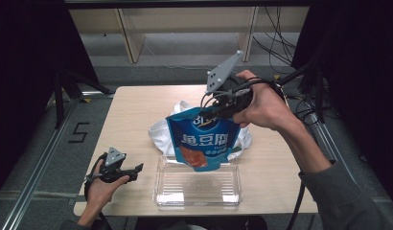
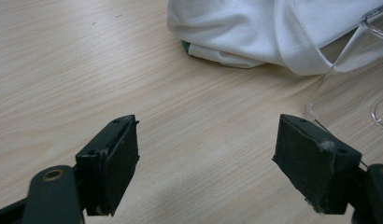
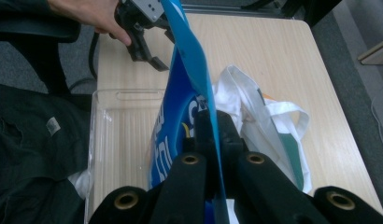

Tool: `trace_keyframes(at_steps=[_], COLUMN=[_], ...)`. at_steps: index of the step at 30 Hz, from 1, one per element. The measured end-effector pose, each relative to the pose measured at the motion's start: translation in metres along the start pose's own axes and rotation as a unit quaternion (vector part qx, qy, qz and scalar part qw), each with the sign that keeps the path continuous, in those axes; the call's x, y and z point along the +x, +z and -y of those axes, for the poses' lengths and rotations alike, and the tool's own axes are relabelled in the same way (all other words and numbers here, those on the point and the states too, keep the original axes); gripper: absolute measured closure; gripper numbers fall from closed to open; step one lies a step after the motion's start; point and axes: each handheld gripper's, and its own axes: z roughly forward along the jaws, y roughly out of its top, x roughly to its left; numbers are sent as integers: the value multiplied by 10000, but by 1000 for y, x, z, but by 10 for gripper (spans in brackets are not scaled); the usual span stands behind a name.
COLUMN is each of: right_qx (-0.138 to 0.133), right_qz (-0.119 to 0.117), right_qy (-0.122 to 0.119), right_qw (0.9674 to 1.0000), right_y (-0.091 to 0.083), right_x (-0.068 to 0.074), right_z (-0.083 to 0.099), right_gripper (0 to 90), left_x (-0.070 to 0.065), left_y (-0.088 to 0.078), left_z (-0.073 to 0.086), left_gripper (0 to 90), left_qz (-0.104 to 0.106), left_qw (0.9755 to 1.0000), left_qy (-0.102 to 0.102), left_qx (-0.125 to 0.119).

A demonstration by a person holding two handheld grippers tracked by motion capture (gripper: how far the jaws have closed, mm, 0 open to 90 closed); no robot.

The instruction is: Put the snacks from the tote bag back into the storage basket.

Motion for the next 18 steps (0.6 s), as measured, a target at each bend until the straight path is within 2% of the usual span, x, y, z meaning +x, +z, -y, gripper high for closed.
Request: trace_keyframes(at_steps=[3, 4, 6, 7, 9, 10, 11, 12, 13, 15, 16, 17, 18], right_qx=[-6, -45, -1, -26, 57, 19, -9, 26, -14, 14, 15, 1, 28], right_qz=[-25, -71, -159, -190, -273, -312, -285, -344, -322, -362, -366, -378, -347], right_qy=[26, -82, 8, -88, 36, -69, -95, 25, -74, -36, -20, -98, 11], right_qw=[10000, 9999, 9999, 9998, 9996, 9995, 9995, 9994, 9995, 9993, 9993, 9992, 9994], right_y=[4, 6, 10, 13, 17, 19, 21, 21, 23, 24, 25, 28, 29], right_x=[3, 2, 6, 5, 9, 8, 8, 10, 9, 11, 12, 10, 12], right_z=[1, 1, 2, 3, 4, 4, 5, 5, 6, 7, 7, 8, 9], right_gripper=[900, 900, 900, 900, 900, 900, 900, 900, 900, 900, 900, 900, 900], left_x=[0, 0, -1, 0, 0, 1, 0, 1, 1, 1, 0, -1, 1], left_y=[0, 0, 1, 0, 0, -1, 0, -2, -2, -1, 1, 0, -2], left_z=[0, 0, 0, 0, 0, 0, 0, 0, 0, 0, 0, 0, 0], left_gripper=[210, 210, 210, 210, 210, 210, 210, 210, 210, 210, 210, 210, 210], left_qz=[-10, 14, 11, 15, 7, 15, 25, 31, 37, 27, 30, 31, 33], left_qw=[10000, 10000, 10000, 10000, 10000, 10000, 10000, 9999, 9999, 9999, 10000, 10000, 9999], left_qy=[-27, -36, -44, 21, 9, 48, -29, 95, 89, 83, -14, -25, 111], left_qx=[-7, -44, -39, -11, -8, 44, -24, 104, 97, 68, -15, -9, 117])
